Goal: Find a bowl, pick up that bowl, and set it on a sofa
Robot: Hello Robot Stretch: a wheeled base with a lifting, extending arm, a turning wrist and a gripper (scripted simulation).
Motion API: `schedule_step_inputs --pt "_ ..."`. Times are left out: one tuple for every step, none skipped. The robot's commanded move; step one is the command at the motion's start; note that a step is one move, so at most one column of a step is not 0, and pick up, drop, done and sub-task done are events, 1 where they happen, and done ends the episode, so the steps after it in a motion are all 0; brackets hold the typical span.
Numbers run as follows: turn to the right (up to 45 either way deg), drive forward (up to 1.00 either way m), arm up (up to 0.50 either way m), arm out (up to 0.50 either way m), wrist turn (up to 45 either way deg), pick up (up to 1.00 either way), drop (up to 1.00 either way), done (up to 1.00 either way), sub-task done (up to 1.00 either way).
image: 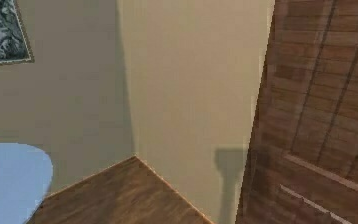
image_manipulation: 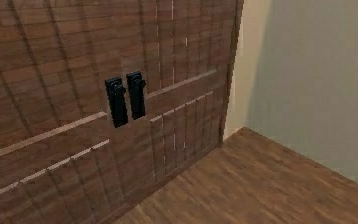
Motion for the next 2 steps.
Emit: schedule_step_inputs --pt "0.0 0.05 0.0 0.0 0.0 0.0 0.0 0.0 0.0" --pt "-9.0 0.0 0.0 0.0 0.0 0.0 0.0 0.0 0.0"
